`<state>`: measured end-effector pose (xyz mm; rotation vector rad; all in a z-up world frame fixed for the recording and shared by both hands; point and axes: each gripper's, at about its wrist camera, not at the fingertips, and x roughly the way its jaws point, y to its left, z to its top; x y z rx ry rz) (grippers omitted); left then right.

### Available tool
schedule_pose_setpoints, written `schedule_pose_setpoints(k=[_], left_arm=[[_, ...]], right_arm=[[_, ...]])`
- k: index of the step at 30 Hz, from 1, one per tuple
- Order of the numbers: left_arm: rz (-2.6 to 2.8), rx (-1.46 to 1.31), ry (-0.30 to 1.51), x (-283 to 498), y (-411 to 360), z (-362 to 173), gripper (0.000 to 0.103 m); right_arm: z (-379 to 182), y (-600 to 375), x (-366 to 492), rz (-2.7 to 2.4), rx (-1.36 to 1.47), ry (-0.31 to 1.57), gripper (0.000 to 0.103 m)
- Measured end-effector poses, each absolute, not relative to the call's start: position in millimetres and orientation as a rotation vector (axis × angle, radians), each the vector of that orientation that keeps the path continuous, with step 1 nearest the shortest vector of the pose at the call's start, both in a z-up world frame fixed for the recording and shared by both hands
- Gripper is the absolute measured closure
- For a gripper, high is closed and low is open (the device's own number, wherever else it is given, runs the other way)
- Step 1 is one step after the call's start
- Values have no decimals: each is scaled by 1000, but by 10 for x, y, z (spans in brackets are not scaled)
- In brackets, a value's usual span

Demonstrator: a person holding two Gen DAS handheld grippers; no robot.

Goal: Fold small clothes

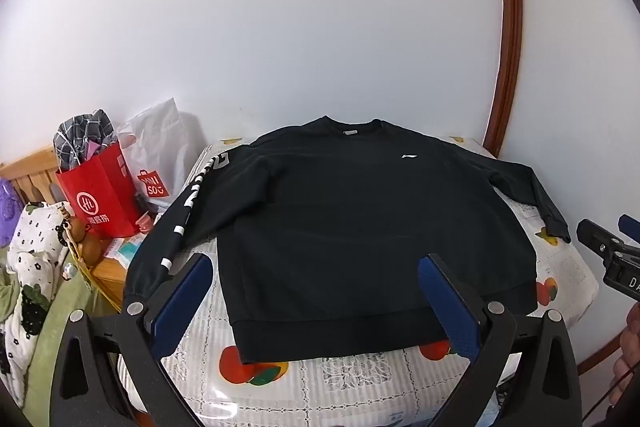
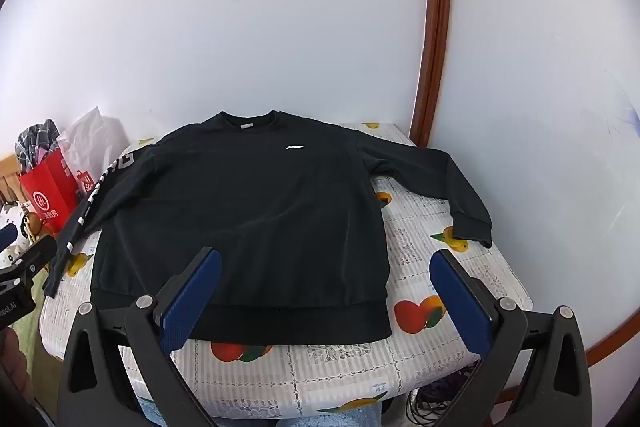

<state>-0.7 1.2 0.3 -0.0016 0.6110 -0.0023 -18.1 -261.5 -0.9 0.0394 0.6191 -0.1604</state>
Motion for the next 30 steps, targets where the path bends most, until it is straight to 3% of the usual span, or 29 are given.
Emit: schedule_pose_setpoints(k=[30], left_arm=[[5, 5, 626, 26, -3, 64, 0]], right_arm=[[-26, -2594, -179, -179, 28, 639, 0]])
